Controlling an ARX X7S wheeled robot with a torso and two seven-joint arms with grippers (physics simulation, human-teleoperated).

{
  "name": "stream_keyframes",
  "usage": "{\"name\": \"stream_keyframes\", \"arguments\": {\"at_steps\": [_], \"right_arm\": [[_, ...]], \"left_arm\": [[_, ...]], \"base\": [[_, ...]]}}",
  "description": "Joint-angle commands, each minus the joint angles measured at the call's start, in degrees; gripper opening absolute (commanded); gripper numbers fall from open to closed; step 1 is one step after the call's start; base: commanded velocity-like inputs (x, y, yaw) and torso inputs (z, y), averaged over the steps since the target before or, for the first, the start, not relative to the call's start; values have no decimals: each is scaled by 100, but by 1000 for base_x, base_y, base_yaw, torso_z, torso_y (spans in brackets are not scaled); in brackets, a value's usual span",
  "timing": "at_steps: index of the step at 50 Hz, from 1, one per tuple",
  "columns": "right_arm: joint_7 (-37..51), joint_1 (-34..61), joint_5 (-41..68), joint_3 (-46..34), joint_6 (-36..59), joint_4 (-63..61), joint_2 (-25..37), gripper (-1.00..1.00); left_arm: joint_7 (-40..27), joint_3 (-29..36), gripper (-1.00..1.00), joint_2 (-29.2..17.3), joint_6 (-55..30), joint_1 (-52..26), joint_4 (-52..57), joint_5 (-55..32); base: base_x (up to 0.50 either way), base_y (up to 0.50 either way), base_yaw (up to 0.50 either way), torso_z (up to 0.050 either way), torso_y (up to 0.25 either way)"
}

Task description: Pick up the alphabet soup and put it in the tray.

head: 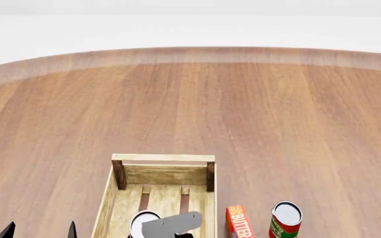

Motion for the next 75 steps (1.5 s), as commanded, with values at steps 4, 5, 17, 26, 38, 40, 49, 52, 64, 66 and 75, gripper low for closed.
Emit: {"name": "stream_keyframes", "arguments": {"at_steps": [4,5,17,26,38,40,49,52,64,66,75], "right_arm": [[43,91,35,-264,-106,11,-15,-100],[43,91,37,-268,-108,12,-15,-100],[30,80,55,-291,-102,16,-15,-100],[-13,89,57,-290,-88,-3,-15,100],[-54,82,91,-274,-69,-14,-15,100],[-38,90,90,-274,-87,-53,-14,100],[478,208,18,-298,-73,-1077,426,100],[603,226,-18,-317,-67,-1301,529,100],[1766,496,-567,-503,-76,-3332,1462,100],[1943,527,-697,-539,-73,-3484,1535,100],[2470,551,-1252,-600,-315,-4274,1955,100]], "left_arm": [[-24,20,100,-16,5,-5,4,-18],[-27,24,100,-16,10,-1,5,-13],[-38,45,100,-27,16,-9,-7,-28],[-51,54,100,-41,13,-9,7,-44],[-69,66,100,-51,32,-11,1,-50],[-72,67,100,-52,32,-15,-2,-54],[-94,76,100,-68,30,-18,18,-58],[-103,84,100,-72,35,-8,29,-51],[-139,112,100,-95,66,-10,47,0],[-141,95,100,-102,56,-24,43,-26],[-193,103,100,-139,49,-3,145,8]], "base": [[0,0,0,0,3],[0,0,0,0,0],[0,0,0,0,1],[0,0,0,0,0],[0,0,0,0,0],[0,0,0,0,0],[0,0,0,0,0],[0,0,0,0,0],[0,0,0,0,0],[0,0,0,0,0],[0,0,0,0,0]]}}
